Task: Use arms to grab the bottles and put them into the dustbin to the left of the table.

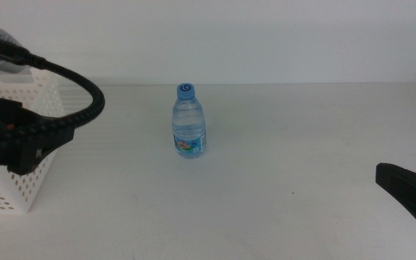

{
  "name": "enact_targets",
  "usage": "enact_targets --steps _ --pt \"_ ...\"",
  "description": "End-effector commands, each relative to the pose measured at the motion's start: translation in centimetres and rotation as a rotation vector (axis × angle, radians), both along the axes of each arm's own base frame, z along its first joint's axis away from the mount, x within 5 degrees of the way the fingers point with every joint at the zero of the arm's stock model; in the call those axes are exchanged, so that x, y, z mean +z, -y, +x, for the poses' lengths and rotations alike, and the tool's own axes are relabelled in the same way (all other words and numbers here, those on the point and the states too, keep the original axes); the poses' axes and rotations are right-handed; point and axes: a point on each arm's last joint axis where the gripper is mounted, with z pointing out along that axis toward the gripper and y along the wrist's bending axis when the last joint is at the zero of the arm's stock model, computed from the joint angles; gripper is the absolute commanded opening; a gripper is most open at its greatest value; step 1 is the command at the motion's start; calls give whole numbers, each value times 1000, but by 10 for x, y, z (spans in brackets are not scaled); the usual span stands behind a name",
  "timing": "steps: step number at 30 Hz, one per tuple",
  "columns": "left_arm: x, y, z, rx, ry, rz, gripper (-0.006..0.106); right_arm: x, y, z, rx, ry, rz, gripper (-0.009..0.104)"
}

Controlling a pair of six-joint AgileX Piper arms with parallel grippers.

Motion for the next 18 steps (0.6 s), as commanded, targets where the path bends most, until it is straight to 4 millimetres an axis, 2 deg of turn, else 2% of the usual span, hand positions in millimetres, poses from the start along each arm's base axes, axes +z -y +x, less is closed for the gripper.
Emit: enact_targets --steps 1,10,18 --pt "17 0 1 28 104 -59 76 16 -1 1 5 91 44 65" --pt "18 0 2 35 119 -66 76 16 -1 1 5 88 42 65" --pt "30 5 7 37 182 -222 76 16 -1 1 5 88 43 65"
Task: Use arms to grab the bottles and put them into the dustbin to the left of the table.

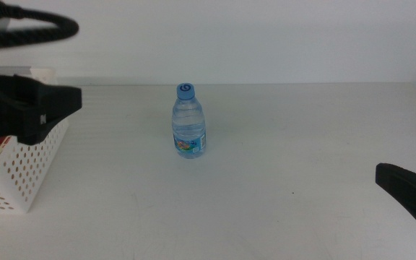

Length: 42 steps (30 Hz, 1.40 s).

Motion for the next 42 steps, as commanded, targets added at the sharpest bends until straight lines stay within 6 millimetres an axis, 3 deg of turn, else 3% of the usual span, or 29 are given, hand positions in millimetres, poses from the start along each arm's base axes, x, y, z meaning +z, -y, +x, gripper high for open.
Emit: enact_targets --steps 1,15,23,31,36,42 --pt "20 2 2 -1 112 -57 76 16 -1 1 5 89 41 65" --pt "44 14 39 -46 177 -136 70 16 -1 1 5 89 41 65" --pt "41 22 62 -91 160 -140 70 16 -1 1 5 89 41 65" --pt "34 68 66 -128 241 -58 70 16 -1 1 5 89 41 65" --pt "17 99 67 -171 241 -68 70 16 -1 1 5 89 41 65" --pt "-33 99 64 -126 247 -66 70 16 -1 1 5 89 41 65"
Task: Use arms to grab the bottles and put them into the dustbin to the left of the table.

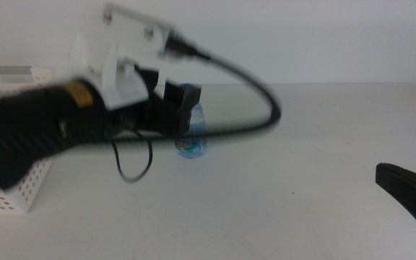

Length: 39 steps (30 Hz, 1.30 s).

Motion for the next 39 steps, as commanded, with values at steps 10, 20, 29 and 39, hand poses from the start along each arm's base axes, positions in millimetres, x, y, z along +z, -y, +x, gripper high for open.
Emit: enact_targets --steps 10,20,29,39 --pt "-41 -17 -7 139 128 -84 70 16 -1 1 5 89 41 65" --pt "-86 -7 16 199 55 -85 73 16 -1 1 5 89 41 65" --pt "-104 4 32 166 190 -70 90 16 -1 1 5 89 41 65" --pt "-133 0 57 96 236 -205 90 16 -1 1 5 89 41 65"
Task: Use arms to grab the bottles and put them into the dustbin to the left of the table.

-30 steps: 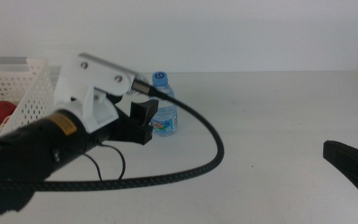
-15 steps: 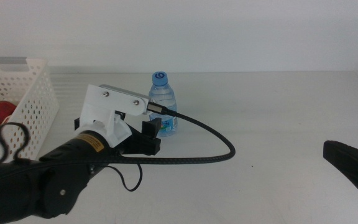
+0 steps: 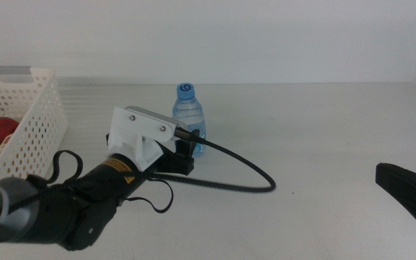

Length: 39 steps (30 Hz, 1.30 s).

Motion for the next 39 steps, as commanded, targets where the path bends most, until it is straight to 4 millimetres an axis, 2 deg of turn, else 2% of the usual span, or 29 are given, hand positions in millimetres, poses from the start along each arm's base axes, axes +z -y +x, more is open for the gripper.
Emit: enact_targets --steps 1,10,18,29,31,36,39 --pt "23 -1 8 -31 131 -103 90 16 -1 1 5 89 41 65" --pt "19 7 41 -37 144 -122 90 16 -1 1 5 89 41 65" --pt "8 18 65 -34 141 -129 90 16 -1 1 5 89 41 65" --pt "0 20 80 28 127 -165 88 16 -1 1 5 89 41 65" --pt "0 20 82 37 129 -167 85 16 -1 1 5 89 41 65" --pt "0 22 88 39 99 -159 68 16 -1 1 5 88 40 65" --pt "-1 24 87 25 87 -146 47 16 -1 1 5 88 40 65"
